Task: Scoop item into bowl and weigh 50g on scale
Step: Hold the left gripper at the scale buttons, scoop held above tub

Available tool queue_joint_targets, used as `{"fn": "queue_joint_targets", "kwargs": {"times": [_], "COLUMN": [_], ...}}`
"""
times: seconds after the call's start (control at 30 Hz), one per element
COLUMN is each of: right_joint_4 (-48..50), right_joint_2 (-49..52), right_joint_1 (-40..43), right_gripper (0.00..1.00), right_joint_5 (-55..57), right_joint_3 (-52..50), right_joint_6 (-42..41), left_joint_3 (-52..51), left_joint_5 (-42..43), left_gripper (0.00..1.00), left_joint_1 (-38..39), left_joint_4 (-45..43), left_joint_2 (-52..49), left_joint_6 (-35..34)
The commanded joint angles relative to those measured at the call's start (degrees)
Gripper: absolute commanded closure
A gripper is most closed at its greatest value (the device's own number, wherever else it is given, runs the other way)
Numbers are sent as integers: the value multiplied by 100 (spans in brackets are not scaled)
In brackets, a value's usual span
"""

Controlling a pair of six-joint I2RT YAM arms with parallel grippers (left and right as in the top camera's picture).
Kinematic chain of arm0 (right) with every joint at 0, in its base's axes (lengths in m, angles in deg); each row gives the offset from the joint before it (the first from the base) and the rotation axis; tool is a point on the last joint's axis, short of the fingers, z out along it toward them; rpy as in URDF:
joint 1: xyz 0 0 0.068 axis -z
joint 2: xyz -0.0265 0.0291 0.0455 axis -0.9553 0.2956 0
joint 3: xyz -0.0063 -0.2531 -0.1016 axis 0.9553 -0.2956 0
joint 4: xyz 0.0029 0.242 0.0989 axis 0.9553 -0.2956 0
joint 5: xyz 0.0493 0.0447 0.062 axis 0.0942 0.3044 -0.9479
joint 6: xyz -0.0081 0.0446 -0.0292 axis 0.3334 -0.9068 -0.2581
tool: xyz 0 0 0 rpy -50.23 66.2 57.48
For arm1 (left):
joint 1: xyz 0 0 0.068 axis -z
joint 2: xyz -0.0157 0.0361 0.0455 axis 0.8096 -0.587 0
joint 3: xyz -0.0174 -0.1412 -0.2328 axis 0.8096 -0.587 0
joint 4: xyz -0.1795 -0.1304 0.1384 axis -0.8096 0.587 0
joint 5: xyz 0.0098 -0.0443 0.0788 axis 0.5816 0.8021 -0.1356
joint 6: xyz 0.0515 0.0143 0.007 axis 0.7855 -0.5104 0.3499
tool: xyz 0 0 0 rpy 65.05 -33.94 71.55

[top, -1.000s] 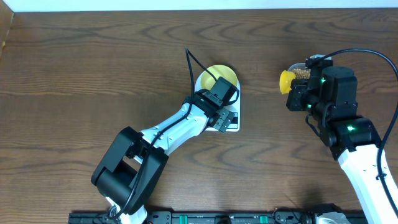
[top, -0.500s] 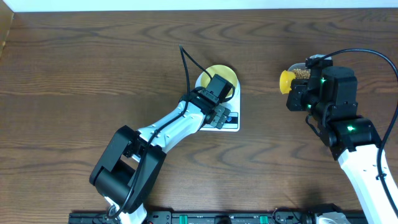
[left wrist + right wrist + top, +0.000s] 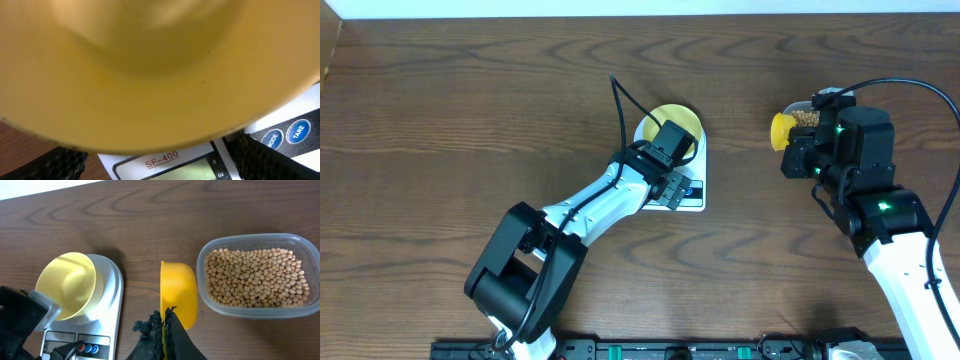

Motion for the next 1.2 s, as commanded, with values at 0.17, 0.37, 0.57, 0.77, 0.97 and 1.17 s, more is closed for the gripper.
{"fn": "queue_joint_targets", "kwargs": {"times": [0.17,0.37,0.57,0.77,0.97,1.17], "right_joint_4": [11,11,11,11,11,13], "right_joint_2": [4,4,4,4,4,4], "right_joint_1": [26,26,26,26,26,26], "right_gripper": [99,99,99,99,99,99], "right_joint_5": [87,87,87,87,87,87], "right_joint_3": [120,120,120,120,120,120], "right_joint_6": [87,87,87,87,87,87], "left_joint_3": [-50,-50,-50,-50,-50,-50], "left_joint_5": [267,264,208,-76,-79,-81], "left_gripper": [3,3,3,3,3,3], "left_joint_1": [20,20,17,13,13,13], "left_joint_4": [90,114,111,114,109,105], "left_joint_2": [-87,-87,-87,-87,-87,-87], "left_joint_6": [59,59,57,57,57,57]}}
